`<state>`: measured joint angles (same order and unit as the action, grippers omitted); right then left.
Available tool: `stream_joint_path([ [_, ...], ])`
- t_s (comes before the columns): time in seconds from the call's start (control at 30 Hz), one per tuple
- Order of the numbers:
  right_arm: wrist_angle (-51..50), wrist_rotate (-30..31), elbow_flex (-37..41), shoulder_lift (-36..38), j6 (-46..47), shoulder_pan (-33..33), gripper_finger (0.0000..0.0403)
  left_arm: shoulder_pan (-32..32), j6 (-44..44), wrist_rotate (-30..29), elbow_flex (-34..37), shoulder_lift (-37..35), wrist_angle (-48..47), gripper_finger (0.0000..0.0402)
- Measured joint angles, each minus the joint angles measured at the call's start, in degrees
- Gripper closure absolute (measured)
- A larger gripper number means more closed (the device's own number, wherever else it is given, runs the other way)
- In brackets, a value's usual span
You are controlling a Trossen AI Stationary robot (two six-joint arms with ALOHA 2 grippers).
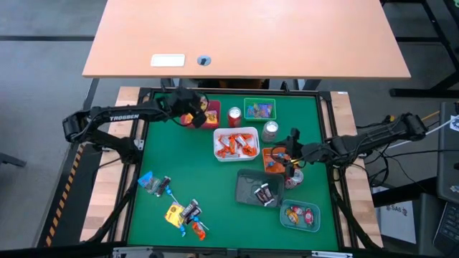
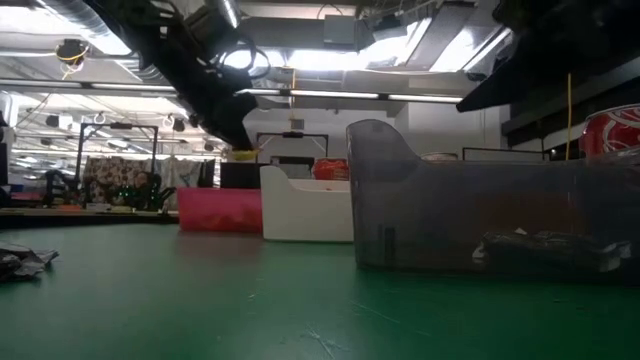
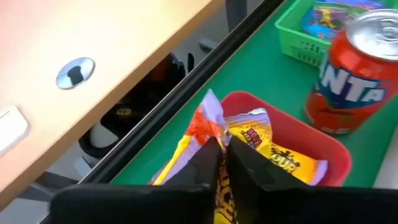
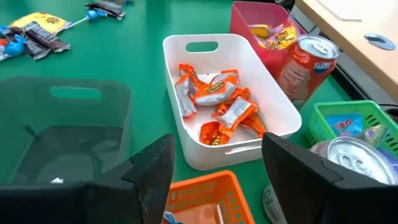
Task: Sort candy
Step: Put the yellow candy into the red bin, then put the brown chocolate bar into the black bin
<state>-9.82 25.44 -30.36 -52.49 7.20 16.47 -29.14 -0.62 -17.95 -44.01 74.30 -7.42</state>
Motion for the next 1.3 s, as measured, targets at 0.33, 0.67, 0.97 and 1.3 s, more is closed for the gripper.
stream_joint_path([
  [0.33, 1.20, -0.01, 1.01, 0.00, 0.04, 0.02, 0.0162, -0.38, 1.22, 0.00, 0.00, 0.00, 0.42, 0.0295],
  [0.67, 1.09, -0.01, 1.01, 0.00, 0.04, 0.00, 0.0162, 2.09, 6.62, 3.10, 0.00, -1.78, -1.06, 0.0290],
  [0.97, 0.78, -0.01, 1.01, 0.00, 0.02, 0.02, 0.0162, 7.07, 14.14, 4.13, -0.04, -11.27, -13.06, 0.0290],
  [1.3, 0.76, -0.03, 1.01, 0.00, 0.02, 0.02, 0.0162, 15.72, 31.20, 16.87, -0.04, -16.00, -34.19, 0.0290],
])
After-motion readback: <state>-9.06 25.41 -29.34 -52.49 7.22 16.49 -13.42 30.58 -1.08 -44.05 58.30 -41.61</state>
